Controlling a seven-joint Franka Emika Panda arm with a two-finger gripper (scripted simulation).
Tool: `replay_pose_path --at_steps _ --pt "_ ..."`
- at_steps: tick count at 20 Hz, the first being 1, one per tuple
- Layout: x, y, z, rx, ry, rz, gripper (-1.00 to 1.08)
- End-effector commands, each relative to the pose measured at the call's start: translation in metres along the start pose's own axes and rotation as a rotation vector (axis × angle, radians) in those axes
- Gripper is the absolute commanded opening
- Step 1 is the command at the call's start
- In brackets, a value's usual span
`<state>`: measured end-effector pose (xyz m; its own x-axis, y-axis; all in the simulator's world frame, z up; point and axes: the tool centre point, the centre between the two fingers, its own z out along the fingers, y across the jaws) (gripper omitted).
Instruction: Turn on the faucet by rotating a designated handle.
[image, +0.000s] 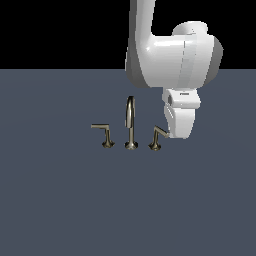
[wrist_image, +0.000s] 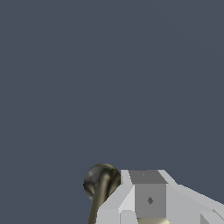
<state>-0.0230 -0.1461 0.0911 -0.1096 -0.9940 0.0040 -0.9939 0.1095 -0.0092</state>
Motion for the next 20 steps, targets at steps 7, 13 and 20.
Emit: replay_pose_path --at_steps 7,13,20 --pt "-0.036 0.021 0.000 -0.008 -0.004 -0.010 -1.00" --pt "-0.039 0.017 0.000 -0.006 0.001 0.010 -1.00" --pt "-0.082 0.010 -0.001 -0.009 -0.004 -0.010 -1.00"
